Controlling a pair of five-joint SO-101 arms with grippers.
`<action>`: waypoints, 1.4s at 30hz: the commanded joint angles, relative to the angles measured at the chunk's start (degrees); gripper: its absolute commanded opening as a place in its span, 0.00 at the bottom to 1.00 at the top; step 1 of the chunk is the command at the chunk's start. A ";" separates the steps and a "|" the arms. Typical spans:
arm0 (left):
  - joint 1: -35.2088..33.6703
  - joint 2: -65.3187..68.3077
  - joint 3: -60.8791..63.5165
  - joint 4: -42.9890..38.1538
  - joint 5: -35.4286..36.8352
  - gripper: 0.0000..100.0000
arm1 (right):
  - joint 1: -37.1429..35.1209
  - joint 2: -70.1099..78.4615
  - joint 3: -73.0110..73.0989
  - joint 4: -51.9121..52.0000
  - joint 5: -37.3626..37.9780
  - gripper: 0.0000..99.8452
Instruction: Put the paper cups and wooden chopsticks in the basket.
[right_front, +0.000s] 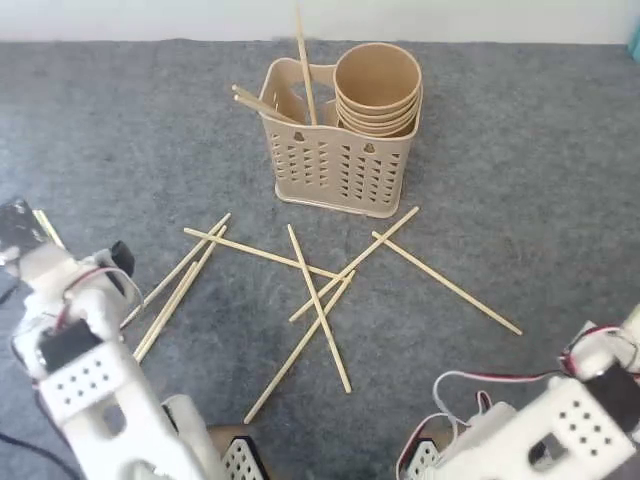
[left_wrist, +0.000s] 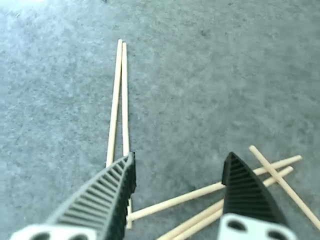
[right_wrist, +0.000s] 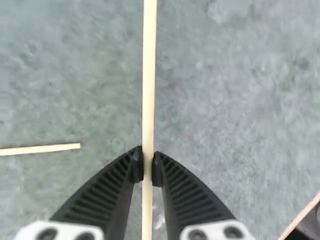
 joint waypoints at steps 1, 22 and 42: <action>-1.76 11.43 -8.84 0.00 -0.35 0.26 | -3.47 -4.88 -0.44 0.31 0.79 0.01; -11.69 66.29 -44.79 -7.30 -2.02 0.20 | -6.73 -5.41 -0.62 -4.26 0.09 0.01; -10.46 79.91 -51.12 -7.21 -8.26 0.00 | -6.64 -5.41 -0.44 -3.82 0.09 0.01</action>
